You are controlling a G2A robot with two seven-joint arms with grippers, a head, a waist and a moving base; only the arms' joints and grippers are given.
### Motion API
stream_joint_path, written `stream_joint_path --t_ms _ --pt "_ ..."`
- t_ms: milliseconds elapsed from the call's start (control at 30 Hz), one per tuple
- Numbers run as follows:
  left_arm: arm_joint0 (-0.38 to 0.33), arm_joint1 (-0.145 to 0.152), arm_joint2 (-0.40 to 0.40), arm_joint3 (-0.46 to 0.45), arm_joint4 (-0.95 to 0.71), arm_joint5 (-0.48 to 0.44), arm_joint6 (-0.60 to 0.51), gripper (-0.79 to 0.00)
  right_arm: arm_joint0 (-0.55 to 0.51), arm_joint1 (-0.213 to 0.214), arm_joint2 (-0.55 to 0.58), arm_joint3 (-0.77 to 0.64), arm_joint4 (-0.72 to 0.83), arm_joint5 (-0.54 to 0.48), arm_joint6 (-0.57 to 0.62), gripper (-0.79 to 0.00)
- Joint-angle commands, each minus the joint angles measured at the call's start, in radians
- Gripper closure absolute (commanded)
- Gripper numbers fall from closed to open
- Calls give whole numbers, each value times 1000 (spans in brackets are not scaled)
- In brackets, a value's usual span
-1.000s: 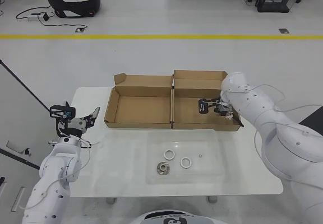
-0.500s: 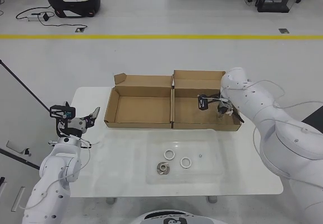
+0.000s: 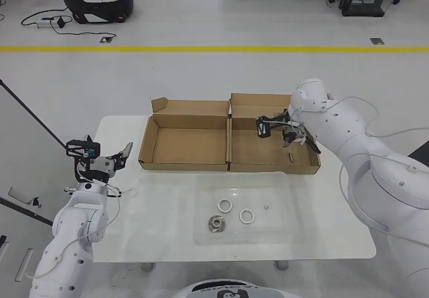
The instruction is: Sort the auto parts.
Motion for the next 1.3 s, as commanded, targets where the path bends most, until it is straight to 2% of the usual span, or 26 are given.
stream_joint_path --t_ms 0,167,300,500,700,900,1267 --pt "0 0 0 0 0 0 0 -785 4 10 0 -26 -32 0 -48 -785" --pt "0 0 0 0 0 0 0 -785 17 26 0 -83 -91 0 -134 -785" --pt "0 0 0 0 0 0 0 -785 40 69 0 -149 -244 0 -345 -785" --pt "0 0 0 0 0 0 0 -785 79 131 0 -198 -511 0 -737 -785" --pt "0 0 0 0 0 0 0 -785 93 155 0 -184 -726 0 -1011 -785" --pt "0 0 0 0 0 0 0 -785 90 170 0 -245 -702 0 -1011 -785" --pt "0 0 0 0 0 0 0 -785 87 170 0 -248 -704 4 -1003 -785"
